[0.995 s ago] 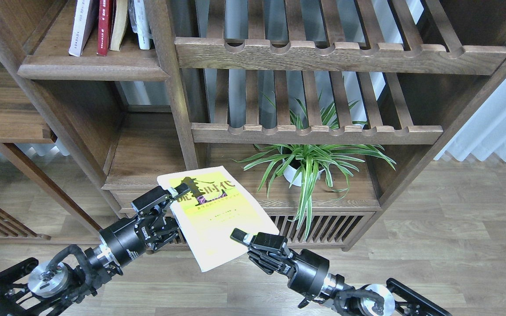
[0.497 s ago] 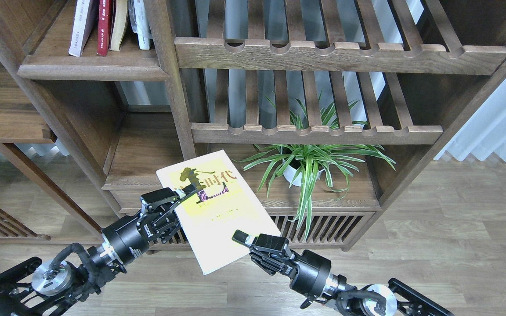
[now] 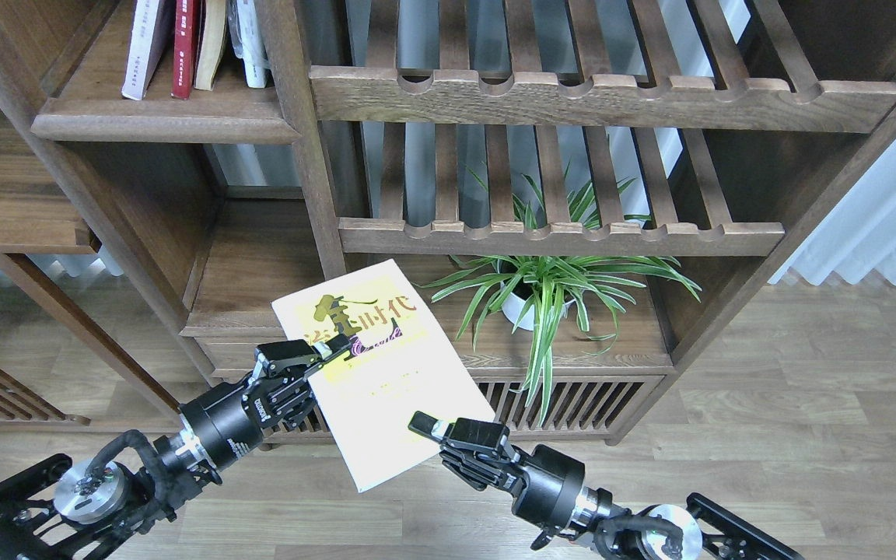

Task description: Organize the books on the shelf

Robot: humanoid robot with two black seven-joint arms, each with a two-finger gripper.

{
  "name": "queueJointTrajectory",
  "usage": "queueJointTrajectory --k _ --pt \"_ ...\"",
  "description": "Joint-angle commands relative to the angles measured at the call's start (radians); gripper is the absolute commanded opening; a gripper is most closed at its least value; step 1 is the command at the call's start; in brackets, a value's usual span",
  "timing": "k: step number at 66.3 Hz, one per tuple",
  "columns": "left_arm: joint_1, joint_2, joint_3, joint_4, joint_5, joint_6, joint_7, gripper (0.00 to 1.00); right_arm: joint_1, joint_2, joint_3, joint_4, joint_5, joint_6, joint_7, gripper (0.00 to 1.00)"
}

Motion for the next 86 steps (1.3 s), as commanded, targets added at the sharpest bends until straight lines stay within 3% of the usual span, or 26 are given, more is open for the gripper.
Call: queueJointTrajectory --k 1,7,20,40,48,71,86 --pt "0.001 0.015 0.001 0.000 0.014 0.000 -0.001 0.01 0.002 -0.007 0.015 -0.014 -0.036 0.000 0.001 0.75" --pt "-0.001 0.035 0.000 0.000 0.027 0.000 -0.002 0.01 0.002 -0.019 0.041 -0.035 -0.073 0.000 0.001 0.99" --pt "-0.007 0.054 -0.006 0.002 0.098 0.000 -0.015 0.01 -0.021 -0.028 0.142 -0.051 -0.070 0.000 0.001 0.99" --pt "0.002 0.060 -0.063 -0.020 0.379 0.041 -0.194 0.01 0.002 -0.005 0.170 -0.118 -0.072 0.000 0.001 0.99" --pt "0.011 0.060 -0.075 -0.043 0.406 0.044 -0.233 0.01 0.002 0.002 0.168 -0.124 -0.073 0.000 0.026 0.99" --pt "0.034 0.067 -0.129 -0.052 0.431 0.036 -0.240 0.00 -0.006 -0.005 0.170 -0.127 -0.075 0.000 0.032 0.99" --pt "0.071 0.161 -0.141 -0.153 0.517 0.038 -0.240 0.00 0.002 -0.016 0.171 -0.157 -0.067 0.000 0.029 0.99"
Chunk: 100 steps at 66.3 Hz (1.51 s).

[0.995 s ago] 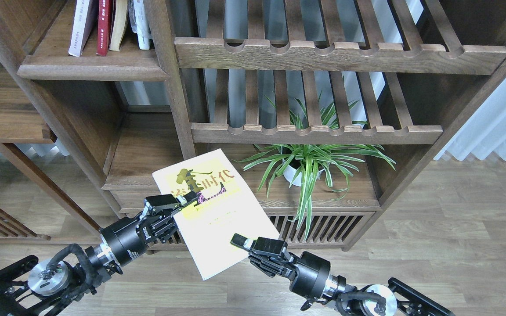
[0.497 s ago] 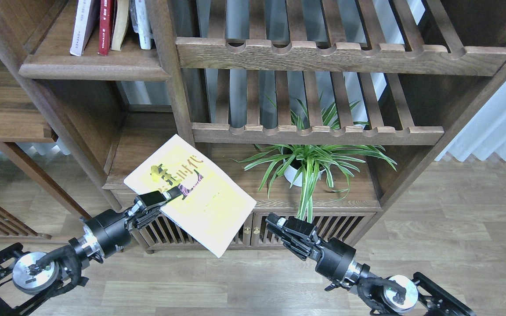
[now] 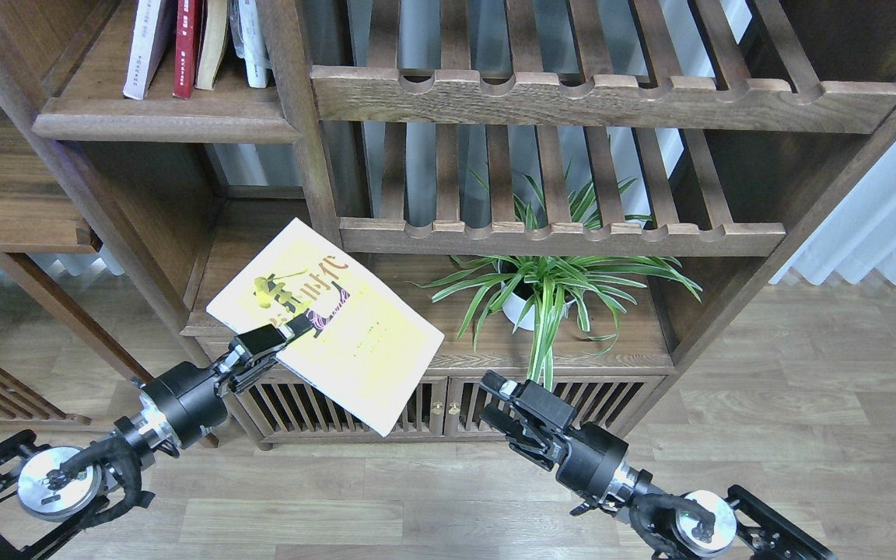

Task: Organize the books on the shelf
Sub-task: 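Lift the yellow-green book with the left gripper up toward the upper shelf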

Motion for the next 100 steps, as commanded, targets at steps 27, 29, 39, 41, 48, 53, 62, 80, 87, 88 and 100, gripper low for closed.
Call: queueJointTrajectory --k 27,29,39,41,48,53,62,80,87,88,100 --pt "0.124 0.129 -0.211 -0.100 0.234 -0.036 0.019 0.00 -0.017 -0.003 -0.001 0.004 0.016 0.000 0.003 0.99" --pt "0.124 0.129 -0.234 -0.100 0.234 -0.036 0.019 0.00 -0.019 -0.003 -0.004 0.004 0.016 0.000 0.003 0.99" --pt "0.107 0.132 -0.382 -0.100 0.237 -0.036 0.077 0.00 -0.011 -0.014 -0.026 -0.005 0.004 0.000 -0.011 0.99" --pt "0.107 0.132 -0.404 -0.100 0.237 -0.036 0.085 0.00 -0.009 -0.012 -0.026 -0.007 0.003 0.000 -0.013 0.99" --pt "0.107 0.137 -0.433 -0.100 0.237 -0.036 0.106 0.00 0.001 -0.008 -0.026 -0.025 0.003 0.000 -0.014 0.99" --pt "0.108 0.143 -0.436 -0.101 0.235 -0.036 0.111 0.00 0.006 -0.008 -0.026 -0.036 0.003 0.000 -0.014 0.99" --pt "0.108 0.144 -0.462 -0.101 0.235 -0.036 0.112 0.00 0.009 -0.011 -0.026 -0.042 0.003 0.000 -0.014 0.99" --pt "0.107 0.224 -0.646 -0.100 0.223 -0.036 0.142 0.00 0.004 -0.014 -0.026 -0.047 0.003 0.000 -0.014 0.99" --pt "0.101 0.321 -0.711 -0.100 0.177 -0.036 0.146 0.00 0.007 -0.009 -0.027 -0.047 0.001 0.000 -0.017 0.99" --pt "0.101 0.327 -0.712 -0.100 0.172 -0.036 0.148 0.00 0.007 -0.009 -0.027 -0.047 0.001 0.000 -0.017 0.99" --pt "0.090 0.419 -0.734 -0.098 0.122 -0.036 0.165 0.00 0.007 -0.003 -0.029 -0.047 0.001 0.000 -0.017 0.99"
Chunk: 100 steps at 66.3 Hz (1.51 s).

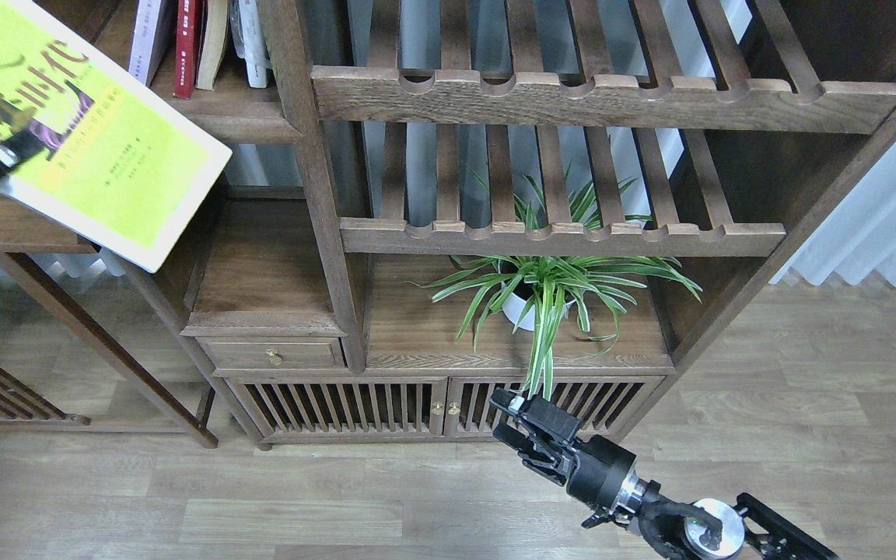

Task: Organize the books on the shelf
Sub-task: 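Lift the yellow-green book with the left gripper up toward the upper shelf, then set the book onto the upper shelf beside the other books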

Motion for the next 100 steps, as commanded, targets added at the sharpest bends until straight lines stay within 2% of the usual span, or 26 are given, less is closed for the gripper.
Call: queueJointTrajectory --k 1,16,30,38,50,70,78,81,100 --pt "-0.013 0.041 -0.011 0.001 -0.018 0.000 0.009 0.00 0.000 0.001 -0.002 0.000 0.000 0.000 0.000 0.99" --pt "-0.156 0.078 0.005 0.013 0.017 0.000 0.096 0.00 -0.001 0.004 -0.002 0.000 -0.012 0.000 0.000 0.99" --pt "-0.297 0.141 0.038 0.074 0.068 0.000 0.142 0.00 -0.004 0.005 -0.002 0.000 -0.014 0.000 0.000 0.99" --pt "-0.308 0.187 0.038 0.097 0.062 0.000 0.142 0.01 -0.003 0.005 -0.002 0.000 -0.012 0.000 0.000 0.99" --pt "-0.377 0.192 0.061 0.140 0.068 0.000 0.142 0.01 -0.003 0.005 0.000 0.002 -0.012 0.000 0.002 0.99" --pt "-0.702 0.176 0.295 0.266 0.143 0.000 0.142 0.01 -0.001 0.007 -0.002 0.004 -0.012 0.000 0.000 0.99" --pt "-0.815 0.124 0.372 0.323 0.214 0.000 0.142 0.01 -0.001 0.015 -0.002 0.004 -0.012 0.000 0.000 0.99" --pt "-0.895 0.048 0.415 0.378 0.281 0.000 0.142 0.01 -0.001 0.019 -0.002 0.004 -0.012 0.000 0.000 0.99" --pt "-1.002 -0.161 0.430 0.505 0.428 0.000 0.142 0.01 -0.001 0.019 -0.002 0.004 -0.012 0.000 0.000 0.99"
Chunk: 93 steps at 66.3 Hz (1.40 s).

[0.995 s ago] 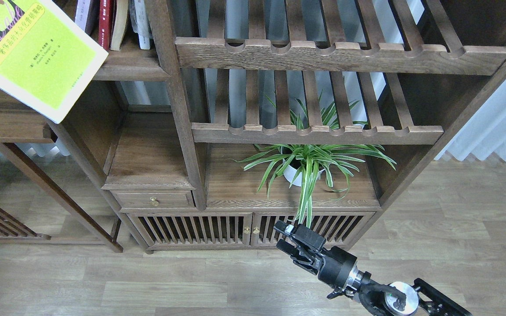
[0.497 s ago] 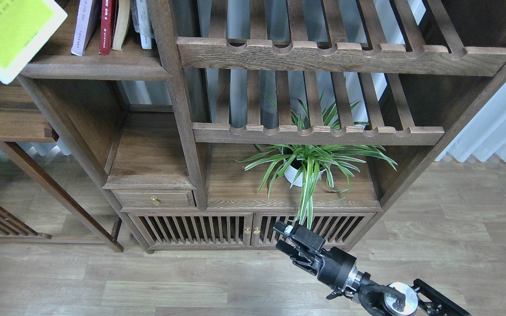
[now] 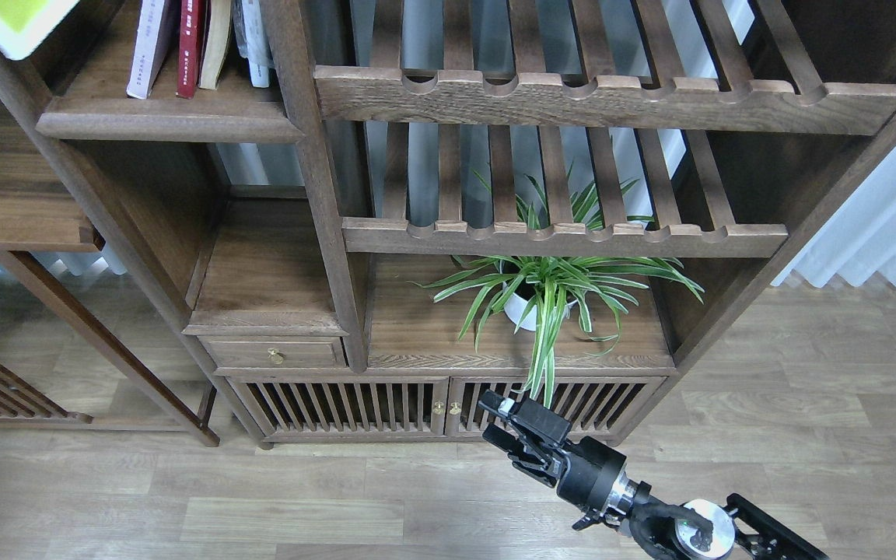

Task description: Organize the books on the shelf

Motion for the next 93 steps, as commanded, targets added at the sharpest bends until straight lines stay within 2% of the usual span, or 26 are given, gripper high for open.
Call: queueJointTrajectory --k 1,8,24,28,29,32,33,43,50,60,72,77,78,81,82,93 --pt "-0.035 -0.098 -0.004 0.052 0.069 0.000 0.000 0.01 0.000 0.000 0.000 0.000 0.000 0.000 0.000 0.99" --pt "-0.063 -0.141 -0.005 0.077 0.121 0.000 0.000 0.01 0.000 0.000 0.000 0.000 0.000 0.000 0.000 0.99" --pt "-0.136 -0.154 0.002 0.129 0.249 0.000 -0.004 0.01 0.000 0.002 0.000 0.000 0.000 0.000 0.000 0.99" --pt "-0.146 -0.163 0.004 0.143 0.287 0.000 -0.065 0.02 -0.002 0.002 0.000 0.001 0.000 0.000 0.000 0.99" --pt "-0.149 -0.175 0.010 0.158 0.333 0.000 -0.138 0.02 -0.002 0.005 0.000 0.001 0.000 0.000 0.000 0.99" --pt "-0.149 -0.181 0.013 0.166 0.353 0.000 -0.176 0.02 -0.002 0.009 0.000 0.001 0.000 0.000 0.000 0.99" --pt "-0.149 -0.187 0.016 0.172 0.367 0.000 -0.200 0.02 -0.002 0.011 0.000 0.001 0.000 0.000 0.000 0.99" --pt "-0.141 -0.236 0.039 0.219 0.382 0.000 -0.321 0.02 -0.002 0.015 -0.001 0.004 -0.002 0.000 0.000 0.99" --pt "-0.140 -0.264 0.064 0.268 0.372 0.000 -0.357 0.02 -0.002 0.015 -0.006 0.006 -0.003 0.000 0.000 0.99" --pt "-0.155 -0.313 0.073 0.350 0.369 0.000 -0.357 0.02 0.000 0.015 -0.021 0.006 -0.003 0.000 0.000 0.99" --pt "-0.219 -0.361 0.094 0.457 0.366 0.000 -0.329 0.02 0.000 0.017 -0.023 0.006 -0.003 0.000 0.000 0.99" --pt "-0.248 -0.385 0.096 0.505 0.352 0.000 -0.279 0.02 0.000 0.017 -0.023 0.006 -0.003 0.000 0.000 0.99" --pt "-0.261 -0.397 0.100 0.524 0.335 0.000 -0.232 0.02 0.001 0.017 -0.024 0.006 -0.003 0.000 0.000 0.99" --pt "-0.265 -0.404 0.104 0.534 0.324 0.000 -0.204 0.01 0.001 0.017 -0.024 0.006 -0.003 0.000 0.000 0.99" --pt "-0.270 -0.408 0.105 0.538 0.317 0.000 -0.182 0.01 0.001 0.017 -0.024 0.006 -0.003 0.000 0.000 0.99" --pt "-0.305 -0.421 0.117 0.563 0.301 0.000 -0.075 0.01 0.003 0.022 -0.038 0.006 -0.005 0.000 0.000 0.99"
